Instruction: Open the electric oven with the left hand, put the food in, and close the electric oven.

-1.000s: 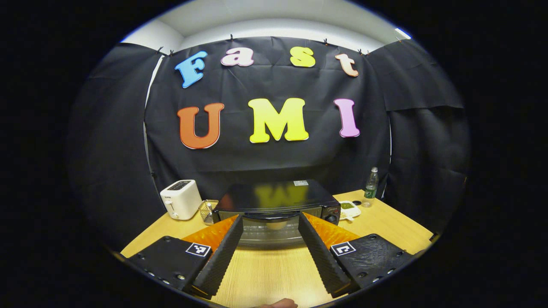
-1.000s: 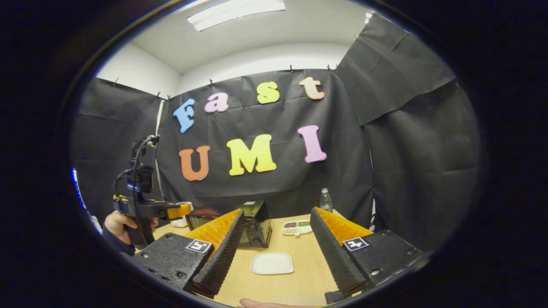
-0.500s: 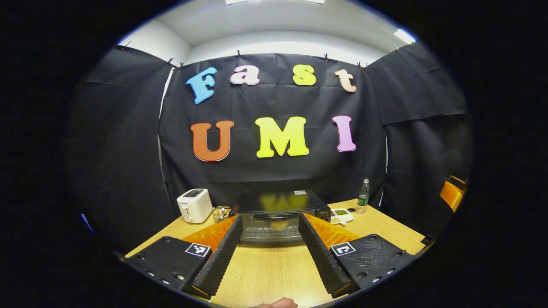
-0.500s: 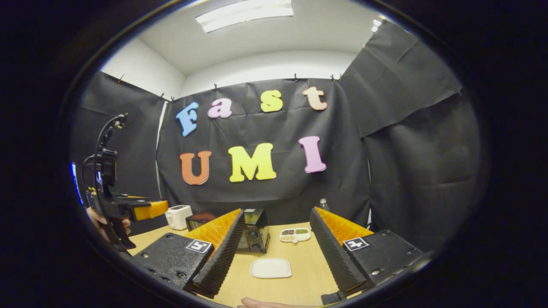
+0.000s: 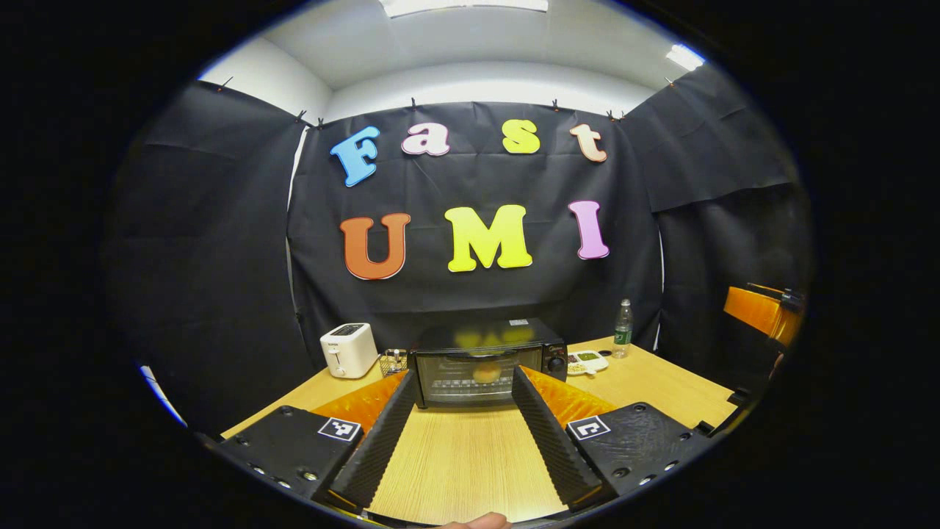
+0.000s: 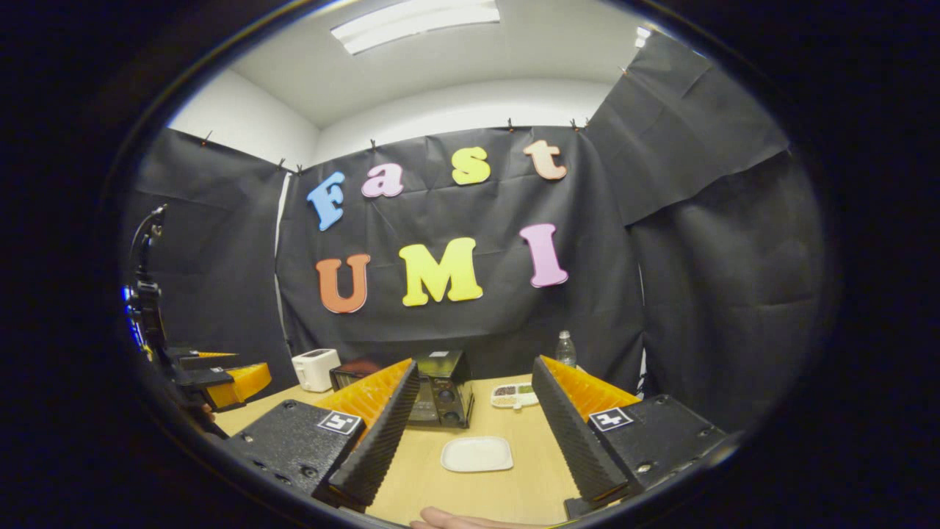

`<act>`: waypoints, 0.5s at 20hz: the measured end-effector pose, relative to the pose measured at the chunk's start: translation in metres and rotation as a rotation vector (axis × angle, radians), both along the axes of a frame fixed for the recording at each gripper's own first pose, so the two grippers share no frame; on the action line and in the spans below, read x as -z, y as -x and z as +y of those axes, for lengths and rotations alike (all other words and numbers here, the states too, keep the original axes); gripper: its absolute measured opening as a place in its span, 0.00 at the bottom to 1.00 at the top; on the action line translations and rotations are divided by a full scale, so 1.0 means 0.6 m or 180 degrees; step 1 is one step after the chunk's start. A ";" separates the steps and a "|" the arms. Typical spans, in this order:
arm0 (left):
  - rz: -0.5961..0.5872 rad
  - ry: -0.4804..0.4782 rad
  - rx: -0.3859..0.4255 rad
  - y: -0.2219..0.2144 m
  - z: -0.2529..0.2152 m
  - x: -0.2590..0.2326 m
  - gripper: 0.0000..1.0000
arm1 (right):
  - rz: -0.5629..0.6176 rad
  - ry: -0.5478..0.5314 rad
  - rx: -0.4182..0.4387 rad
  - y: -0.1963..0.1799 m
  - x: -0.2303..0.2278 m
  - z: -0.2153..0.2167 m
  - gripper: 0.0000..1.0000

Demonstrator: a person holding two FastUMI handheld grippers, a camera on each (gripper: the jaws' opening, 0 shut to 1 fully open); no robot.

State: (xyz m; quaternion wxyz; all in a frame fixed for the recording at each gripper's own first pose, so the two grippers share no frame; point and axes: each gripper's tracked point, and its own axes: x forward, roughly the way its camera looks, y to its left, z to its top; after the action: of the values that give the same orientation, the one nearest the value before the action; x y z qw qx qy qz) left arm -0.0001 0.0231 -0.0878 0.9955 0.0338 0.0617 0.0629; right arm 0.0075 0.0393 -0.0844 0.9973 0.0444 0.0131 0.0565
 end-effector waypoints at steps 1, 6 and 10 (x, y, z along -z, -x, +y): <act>0.0011 -0.0010 -0.0004 0.004 0.000 0.001 0.87 | 0.0019 0.0010 -0.0010 -0.002 0.005 0.004 0.94; -0.0016 0.0009 -0.0026 0.022 0.005 -0.002 0.87 | 0.0104 -0.0003 -0.0045 -0.008 0.009 0.027 0.96; -0.0068 0.0068 -0.0064 0.036 0.018 -0.012 0.87 | 0.0129 0.0014 -0.0111 -0.001 0.010 0.048 0.96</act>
State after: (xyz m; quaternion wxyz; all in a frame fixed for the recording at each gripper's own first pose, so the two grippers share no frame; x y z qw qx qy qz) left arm -0.0219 0.0337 -0.0805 0.9958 0.0219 0.0521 0.0726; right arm 0.0081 0.0684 -0.0903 0.9958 0.0432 0.0342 0.0729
